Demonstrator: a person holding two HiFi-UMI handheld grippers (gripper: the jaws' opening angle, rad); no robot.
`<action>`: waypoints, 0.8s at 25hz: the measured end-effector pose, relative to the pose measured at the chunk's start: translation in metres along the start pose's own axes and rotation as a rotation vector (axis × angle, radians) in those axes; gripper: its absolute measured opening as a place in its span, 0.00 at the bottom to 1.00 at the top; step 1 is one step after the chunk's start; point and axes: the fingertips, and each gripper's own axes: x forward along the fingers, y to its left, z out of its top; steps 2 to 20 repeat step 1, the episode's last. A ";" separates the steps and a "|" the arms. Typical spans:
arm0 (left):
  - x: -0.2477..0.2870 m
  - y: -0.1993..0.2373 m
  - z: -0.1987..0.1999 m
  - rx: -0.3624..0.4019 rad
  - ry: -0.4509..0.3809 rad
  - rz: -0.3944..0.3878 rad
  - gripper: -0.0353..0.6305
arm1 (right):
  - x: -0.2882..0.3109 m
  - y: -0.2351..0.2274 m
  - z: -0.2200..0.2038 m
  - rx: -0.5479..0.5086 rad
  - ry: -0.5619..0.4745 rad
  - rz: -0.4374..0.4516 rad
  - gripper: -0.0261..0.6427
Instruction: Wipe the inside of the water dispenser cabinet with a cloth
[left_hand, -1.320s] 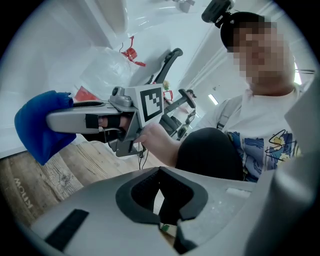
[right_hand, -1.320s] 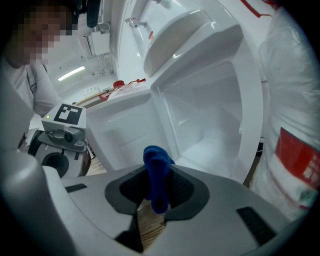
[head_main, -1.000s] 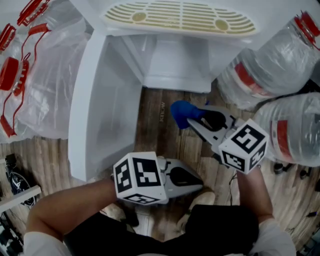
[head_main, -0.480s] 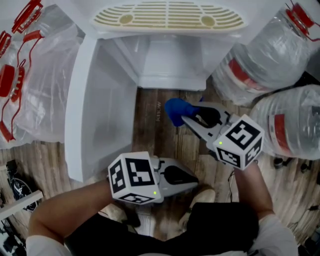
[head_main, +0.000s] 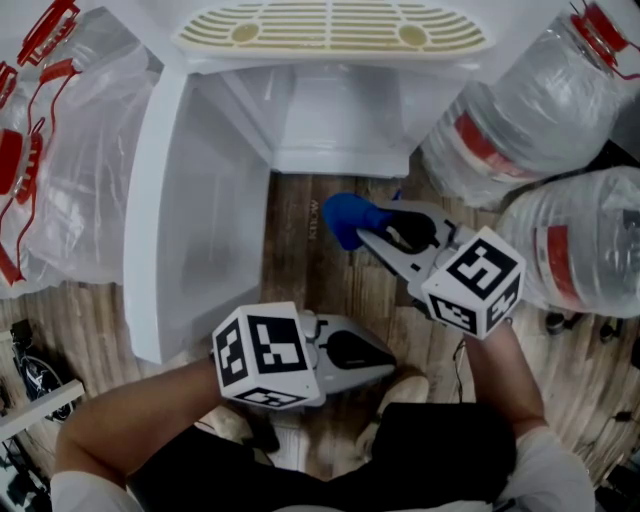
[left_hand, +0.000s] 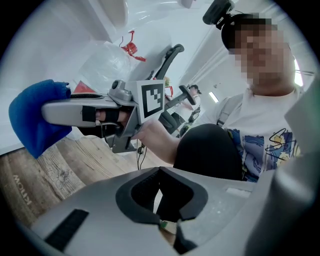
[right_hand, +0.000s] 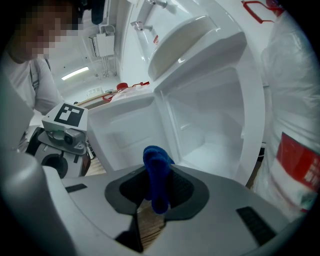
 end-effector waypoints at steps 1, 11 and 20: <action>0.000 0.000 0.001 -0.001 -0.002 -0.002 0.05 | 0.000 0.000 0.000 -0.001 0.001 0.000 0.17; 0.000 0.000 0.001 -0.001 -0.002 -0.002 0.05 | 0.000 0.000 0.000 -0.001 0.001 0.000 0.17; 0.000 0.000 0.001 -0.001 -0.002 -0.002 0.05 | 0.000 0.000 0.000 -0.001 0.001 0.000 0.17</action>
